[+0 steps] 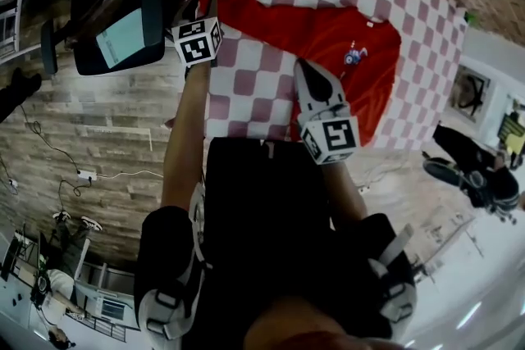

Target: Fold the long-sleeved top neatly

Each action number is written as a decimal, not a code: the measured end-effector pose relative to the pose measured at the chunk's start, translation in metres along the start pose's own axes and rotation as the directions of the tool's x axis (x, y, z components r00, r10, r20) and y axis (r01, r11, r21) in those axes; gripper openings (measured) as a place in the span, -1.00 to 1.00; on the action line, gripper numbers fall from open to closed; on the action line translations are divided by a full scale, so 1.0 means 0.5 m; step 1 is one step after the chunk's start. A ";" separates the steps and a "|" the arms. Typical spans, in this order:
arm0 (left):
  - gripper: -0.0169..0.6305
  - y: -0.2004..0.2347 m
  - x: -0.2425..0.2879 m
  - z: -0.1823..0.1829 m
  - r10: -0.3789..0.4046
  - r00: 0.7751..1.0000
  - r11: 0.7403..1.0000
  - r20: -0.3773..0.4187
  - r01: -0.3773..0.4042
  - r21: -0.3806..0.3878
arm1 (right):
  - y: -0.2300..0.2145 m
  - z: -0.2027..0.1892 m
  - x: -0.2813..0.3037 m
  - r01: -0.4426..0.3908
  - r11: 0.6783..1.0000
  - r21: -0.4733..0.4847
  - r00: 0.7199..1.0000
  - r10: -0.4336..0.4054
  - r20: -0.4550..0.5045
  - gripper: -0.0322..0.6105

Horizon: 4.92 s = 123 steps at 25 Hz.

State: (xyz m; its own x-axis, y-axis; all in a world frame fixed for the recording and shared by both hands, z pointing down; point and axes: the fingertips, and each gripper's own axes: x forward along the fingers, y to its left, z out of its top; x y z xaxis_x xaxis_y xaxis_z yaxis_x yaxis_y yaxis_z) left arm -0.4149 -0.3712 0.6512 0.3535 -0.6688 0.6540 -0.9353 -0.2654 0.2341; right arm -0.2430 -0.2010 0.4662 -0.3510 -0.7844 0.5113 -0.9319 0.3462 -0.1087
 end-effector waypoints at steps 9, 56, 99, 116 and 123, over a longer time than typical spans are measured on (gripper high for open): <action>-0.44 0.047 0.080 -0.065 0.045 0.987 0.998 -0.154 -0.050 -0.027 | -0.016 -0.023 0.016 0.040 0.999 0.035 0.999 -0.039 -0.038 -0.88; -0.88 -0.559 -0.361 0.163 -0.335 0.878 0.925 0.342 0.238 0.295 | -0.263 -0.168 -0.472 0.305 0.933 0.191 0.936 -0.331 0.119 -0.88; -0.87 -1.197 -0.318 -0.529 -0.568 0.821 0.678 -0.060 0.508 0.532 | -0.442 -0.540 -0.849 0.431 0.842 0.323 0.889 -0.459 0.010 -0.88; -0.87 -1.200 -0.320 -0.675 -0.587 0.772 0.637 -0.244 0.627 0.448 | -0.406 -0.564 -0.861 0.417 0.842 0.343 0.894 -0.448 0.013 -0.88; -0.87 -1.200 -0.392 -0.686 -0.612 0.751 0.622 -0.248 0.651 0.434 | -0.388 -0.561 -0.881 0.413 0.855 0.314 0.898 -0.440 0.018 -0.88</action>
State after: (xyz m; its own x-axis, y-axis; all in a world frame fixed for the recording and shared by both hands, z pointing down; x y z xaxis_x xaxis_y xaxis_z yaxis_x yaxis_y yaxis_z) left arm 0.0710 0.1571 0.6294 0.8339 -0.1673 0.5260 -0.3445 -0.9023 0.2593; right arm 0.1181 0.2219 0.5012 0.0934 -0.8658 0.4915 -0.9704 -0.1896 -0.1496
